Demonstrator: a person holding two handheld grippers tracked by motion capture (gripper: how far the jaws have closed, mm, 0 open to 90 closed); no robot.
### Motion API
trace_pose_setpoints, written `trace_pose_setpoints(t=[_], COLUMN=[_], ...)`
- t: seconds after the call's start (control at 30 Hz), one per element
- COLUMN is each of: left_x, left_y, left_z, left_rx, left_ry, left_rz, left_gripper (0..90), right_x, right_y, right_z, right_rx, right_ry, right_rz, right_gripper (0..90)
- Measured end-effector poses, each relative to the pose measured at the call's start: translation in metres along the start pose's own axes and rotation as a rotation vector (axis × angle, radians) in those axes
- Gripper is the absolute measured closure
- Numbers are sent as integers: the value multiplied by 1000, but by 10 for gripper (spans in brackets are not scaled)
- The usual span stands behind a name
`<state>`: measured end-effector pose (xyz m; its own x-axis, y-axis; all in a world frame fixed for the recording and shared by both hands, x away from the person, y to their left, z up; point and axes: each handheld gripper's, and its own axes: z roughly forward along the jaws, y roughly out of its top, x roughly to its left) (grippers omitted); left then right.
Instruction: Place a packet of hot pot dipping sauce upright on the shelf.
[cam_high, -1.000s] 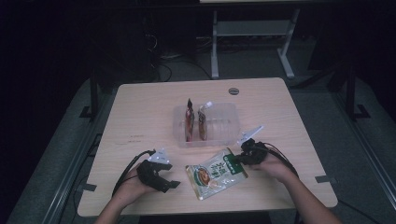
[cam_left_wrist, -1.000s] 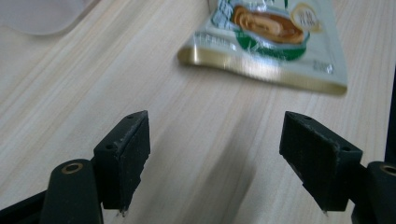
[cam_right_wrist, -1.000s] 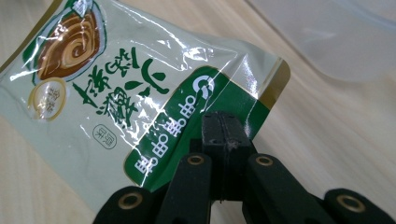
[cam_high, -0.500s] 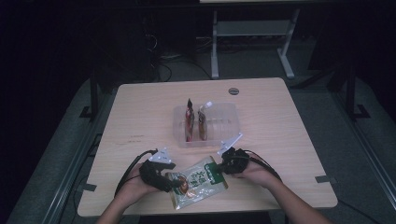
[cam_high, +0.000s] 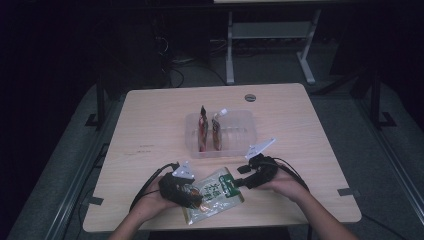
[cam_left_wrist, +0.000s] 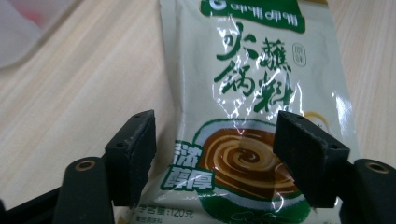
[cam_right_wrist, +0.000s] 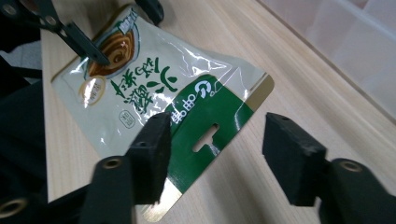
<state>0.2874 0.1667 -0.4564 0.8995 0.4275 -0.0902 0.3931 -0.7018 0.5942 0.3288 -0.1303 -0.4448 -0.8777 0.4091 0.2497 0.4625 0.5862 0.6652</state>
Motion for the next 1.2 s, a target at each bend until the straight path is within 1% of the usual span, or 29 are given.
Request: trace_pose_setpoints(t=[0.03, 0.07, 0.1, 0.17, 0.23, 0.27, 0.3, 0.33, 0.37, 0.4, 0.43, 0.5, 0.57, 0.6, 0.63, 0.7, 0.77, 0.87, 0.9, 0.93, 0.97, 1.03, 1.07, 1.13, 1.2], left_x=[-1, -1, -1, -2, -2, -1, -1, -1, -2, -2, -2, -2, 0, 0, 2, 2, 4, 4, 4, 3, 2, 3, 3, 5, 5], left_y=[0, 0, 0, 0, -2, -2, -2, -2, -2, -2, -2, -2, -2, -2, -3, -2, -2, -1, -1, 0, 0, 1, 1, 2, 3], left_z=[1, 1, 1, 1, 0, -1, 0, 0, 0, 0, 0, 1, 1, 1, 0, 1, 1, 1, 1, 0, 0, -2, -3, -6, -10], left_rx=[-10, -10, -7, -13, -15, -11, -20, -23, -30, -28, -32, -37, -38, -47, -43, -49, -39, -40, -43, -32, -36, -41, -53, -65, -92], left_ry=[1, -2, -5, 6, 27, 29, 30, 36, 38, 37, 37, 42, 33, 28, 21, 9, -12, -18, -17, -13, -11, -20, -22, -22, -24], left_rz=[-4, -5, 1, 11, 34, 38, 23, 31, 30, 40, 30, 33, 31, 20, 21, 5, -2, -6, -13, -2, 0, -12, -20, -16, -35], left_gripper=[316, 325, 334, 361, 421, 454, 478, 509, 523, 544, 583, 631, 680, 710, 738, 794, 844, 873, 880, 886, 891, 898, 900, 900, 900], right_x=[-1, -1, -2, -2, 0, 1, 3, 4, 6, 7, 9, 12, 15, 15, 15, 15, 14, 14, 14, 14, 14, 14, 13, 12, 11], right_y=[-1, -2, -2, -3, -4, -5, -7, -9, -11, -14, -17, -23, -26, -27, -27, -25, -25, -26, -26, -26, -26, -26, -26, -26, -27], right_z=[-1, -3, -3, -6, -10, -13, -15, -18, -20, -23, -25, -28, -30, -30, -30, -28, -25, -22, -21, -21, -20, -20, -20, -19, -20], right_rx=[-6, -18, -20, -32, -32, -37, -42, -45, -49, -51, -55, -65, -71, -66, -64, -66, -59, -44, -43, -42, -43, -46, -48, -51, -51], right_ry=[-6, -8, -14, -31, -34, -45, -54, -61, -70, -73, -77, -88, -89, -90, -98, -103, -101, -100, -101, -103, -107, -112, -118, -125, -126], right_rz=[-7, 2, -6, -18, -8, -3, -4, 6, 10, 13, 17, 24, 28, 23, 21, 30, 25, 20, 24, 26, 26, 22, 21, 21, 29], right_gripper=[383, 372, 370, 371, 372, 368, 364, 356, 356, 355, 355, 347, 341, 330, 326, 310, 304, 293, 291, 283, 279, 272, 270, 263, 261])
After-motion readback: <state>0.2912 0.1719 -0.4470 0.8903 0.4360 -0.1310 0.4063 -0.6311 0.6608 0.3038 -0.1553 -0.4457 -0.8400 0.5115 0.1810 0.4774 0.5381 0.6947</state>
